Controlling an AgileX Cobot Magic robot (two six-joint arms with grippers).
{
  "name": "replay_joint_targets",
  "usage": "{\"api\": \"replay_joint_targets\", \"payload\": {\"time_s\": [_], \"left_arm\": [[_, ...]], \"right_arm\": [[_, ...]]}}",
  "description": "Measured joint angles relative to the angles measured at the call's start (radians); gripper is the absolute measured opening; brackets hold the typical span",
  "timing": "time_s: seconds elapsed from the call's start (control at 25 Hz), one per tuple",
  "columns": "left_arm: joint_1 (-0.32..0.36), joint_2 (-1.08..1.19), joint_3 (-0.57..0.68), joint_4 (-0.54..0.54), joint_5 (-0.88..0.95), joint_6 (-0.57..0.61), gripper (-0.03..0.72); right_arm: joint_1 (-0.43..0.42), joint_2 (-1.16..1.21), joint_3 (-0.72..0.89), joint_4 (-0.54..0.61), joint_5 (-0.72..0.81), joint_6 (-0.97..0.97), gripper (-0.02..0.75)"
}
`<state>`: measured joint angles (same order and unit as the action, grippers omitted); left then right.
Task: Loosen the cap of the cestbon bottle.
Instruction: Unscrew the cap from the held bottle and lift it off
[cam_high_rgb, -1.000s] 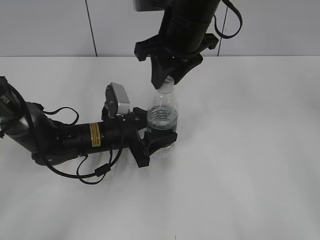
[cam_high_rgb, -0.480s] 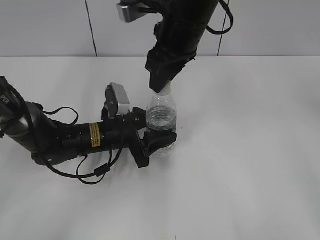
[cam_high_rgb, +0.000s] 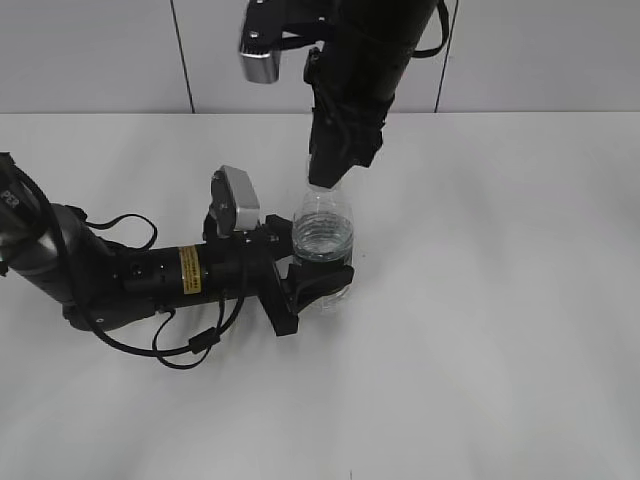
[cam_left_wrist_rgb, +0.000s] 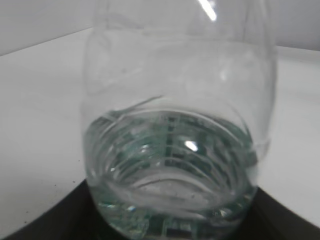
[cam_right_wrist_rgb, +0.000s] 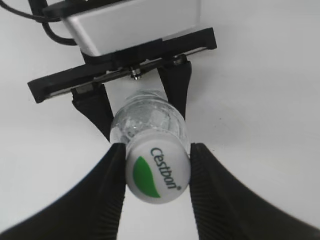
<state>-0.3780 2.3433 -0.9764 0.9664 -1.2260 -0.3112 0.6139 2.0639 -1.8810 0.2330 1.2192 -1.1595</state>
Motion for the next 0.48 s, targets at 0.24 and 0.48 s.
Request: {"api": "replay_joint_targets", "payload": {"time_s": [0.24,0.48], "left_arm": [[0.000,0.000,0.000,0.000,0.000,0.000,0.415],[0.000,0.000,0.000,-0.001,0.000,0.001,0.415]], "right_arm": [[0.000,0.000,0.000,-0.004,0.002,-0.205,0.295],[0.002,0.000,0.000,-0.021,0.003,-0.388,0.295]]}}
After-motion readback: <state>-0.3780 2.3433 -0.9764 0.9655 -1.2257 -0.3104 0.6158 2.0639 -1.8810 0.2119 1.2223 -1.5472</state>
